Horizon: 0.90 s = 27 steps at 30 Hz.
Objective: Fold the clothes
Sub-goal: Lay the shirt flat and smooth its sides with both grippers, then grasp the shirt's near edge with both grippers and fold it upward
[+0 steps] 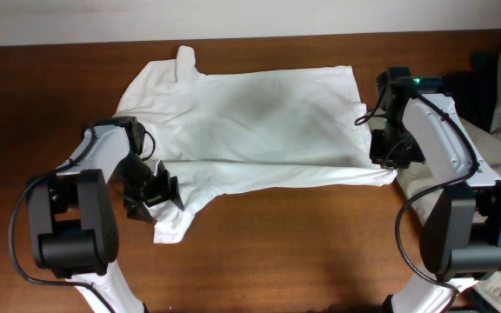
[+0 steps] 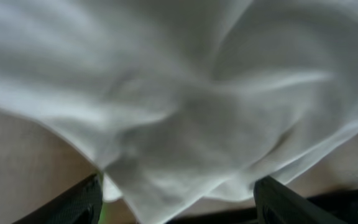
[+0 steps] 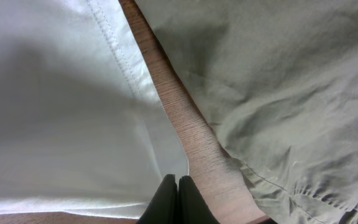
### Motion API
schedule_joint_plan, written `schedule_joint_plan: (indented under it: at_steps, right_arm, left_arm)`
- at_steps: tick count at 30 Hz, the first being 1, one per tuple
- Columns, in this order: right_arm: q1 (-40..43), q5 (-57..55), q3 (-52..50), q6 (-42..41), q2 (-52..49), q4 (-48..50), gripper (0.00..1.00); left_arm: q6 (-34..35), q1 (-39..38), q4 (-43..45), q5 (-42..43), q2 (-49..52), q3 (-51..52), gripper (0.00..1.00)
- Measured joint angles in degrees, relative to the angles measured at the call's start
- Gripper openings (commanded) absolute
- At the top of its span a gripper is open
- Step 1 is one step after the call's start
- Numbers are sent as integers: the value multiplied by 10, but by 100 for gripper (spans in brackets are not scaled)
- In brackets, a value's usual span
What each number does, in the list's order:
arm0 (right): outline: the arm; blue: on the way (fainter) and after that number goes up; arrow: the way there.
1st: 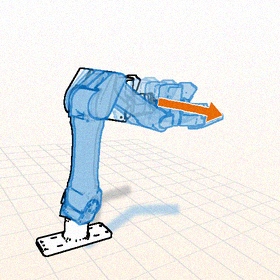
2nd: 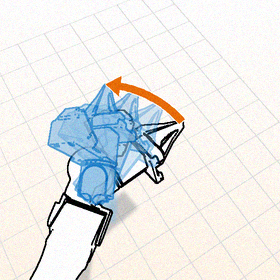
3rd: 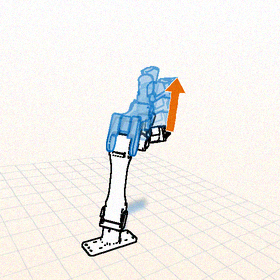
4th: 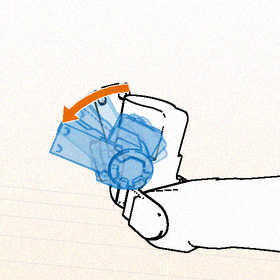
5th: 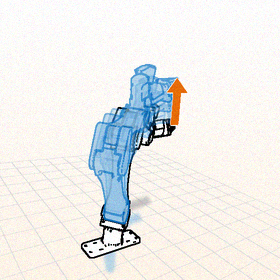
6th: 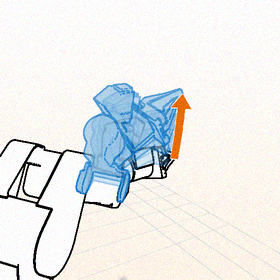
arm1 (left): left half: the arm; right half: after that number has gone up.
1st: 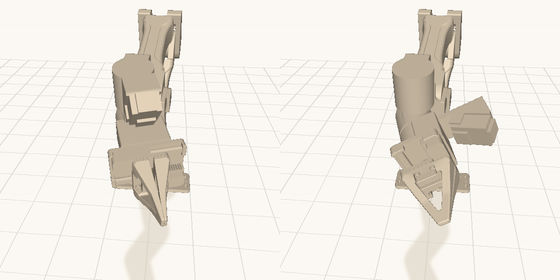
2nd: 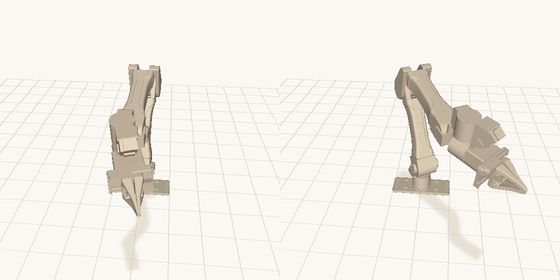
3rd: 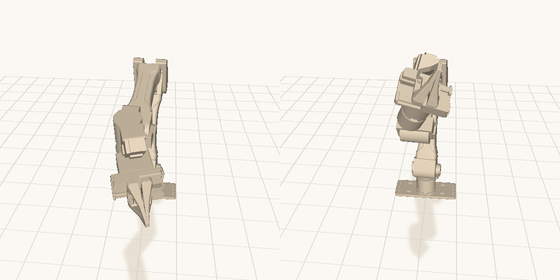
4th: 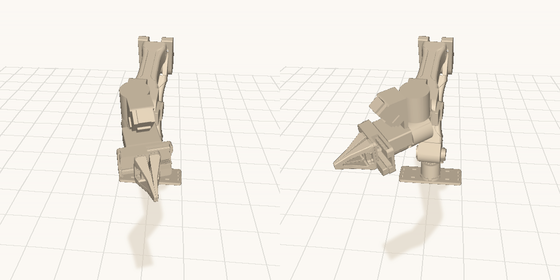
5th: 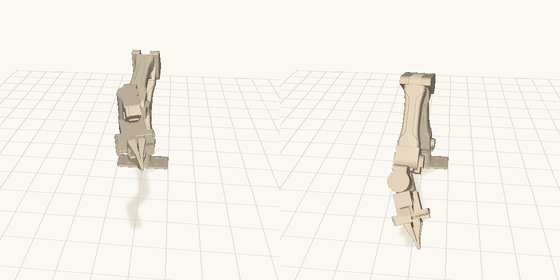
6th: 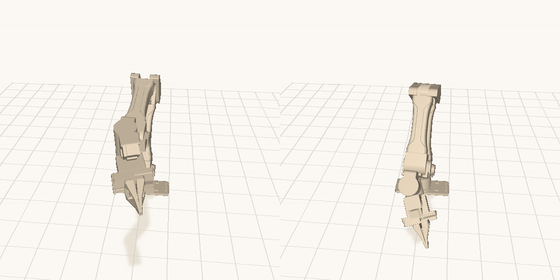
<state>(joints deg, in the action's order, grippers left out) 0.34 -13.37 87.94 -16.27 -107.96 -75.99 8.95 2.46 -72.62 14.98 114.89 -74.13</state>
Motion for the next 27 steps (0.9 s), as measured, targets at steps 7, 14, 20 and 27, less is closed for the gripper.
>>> schedule_joint_plan:
  at_steps: [7,14,20,27]
  right_arm:
    - [0,0,0,0,0,0,4]
    - [0,0,0,0,0,0,4]
    - [0,10,0,0,0,-24,4]
    - [0,33,-1,-2,195,-82,4]
  left_arm:
    - [37,0,16,-48,0,4,37]
    - [42,-17,66,-28,0,42,1]
    - [37,-17,54,-39,-71,49,0]
    - [20,56,-10,-56,-410,49,0]
